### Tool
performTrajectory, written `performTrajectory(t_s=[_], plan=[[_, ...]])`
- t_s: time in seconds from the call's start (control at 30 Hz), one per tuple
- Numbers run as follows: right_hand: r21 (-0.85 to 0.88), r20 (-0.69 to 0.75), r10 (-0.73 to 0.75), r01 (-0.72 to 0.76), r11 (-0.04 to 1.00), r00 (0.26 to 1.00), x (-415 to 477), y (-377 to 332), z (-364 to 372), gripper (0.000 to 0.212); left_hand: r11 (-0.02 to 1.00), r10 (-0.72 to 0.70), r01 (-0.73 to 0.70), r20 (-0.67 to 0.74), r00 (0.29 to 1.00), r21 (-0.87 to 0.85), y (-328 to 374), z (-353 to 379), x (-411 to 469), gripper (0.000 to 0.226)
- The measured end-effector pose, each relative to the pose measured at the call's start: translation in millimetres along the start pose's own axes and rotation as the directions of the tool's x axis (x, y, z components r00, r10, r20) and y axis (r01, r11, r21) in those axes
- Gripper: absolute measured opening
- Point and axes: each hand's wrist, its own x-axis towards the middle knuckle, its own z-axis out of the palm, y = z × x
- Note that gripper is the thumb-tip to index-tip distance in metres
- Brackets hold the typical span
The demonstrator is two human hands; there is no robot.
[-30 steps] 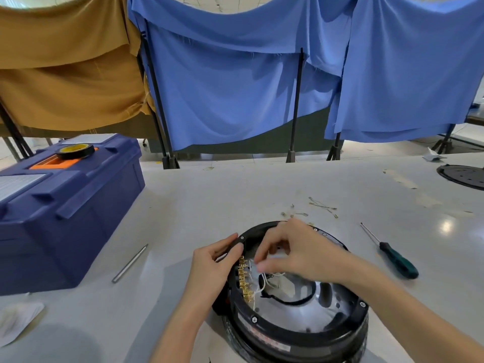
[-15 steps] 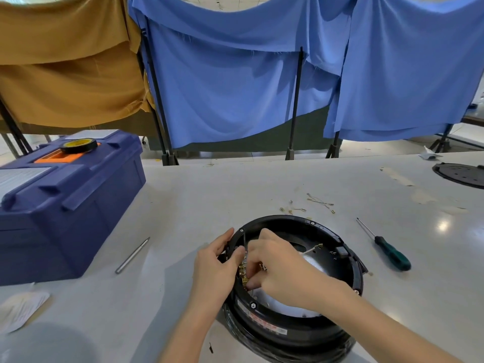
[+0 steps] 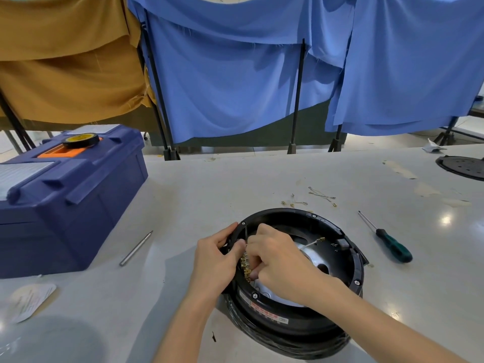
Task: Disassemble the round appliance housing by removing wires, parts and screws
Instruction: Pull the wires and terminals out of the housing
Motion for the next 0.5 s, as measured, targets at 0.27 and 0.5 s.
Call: performTrajectory(t_s=[0.27,0.5], plan=[[-0.048,-0.128,-0.038,0.032,0.998,0.991,-3.8,6.4,-9.3,0.019,1.0,-0.01,0.01,0.015,1.0,-0.013,-1.7,-0.8,1.5,0.039],[0.05,-0.199,0.13,-0.122,0.991,0.971,-19.0,26.6,-24.4,0.027,1.0,-0.012,0.013,0.016,1.0,-0.027,-10.1,-1.3,4.3,0.038]])
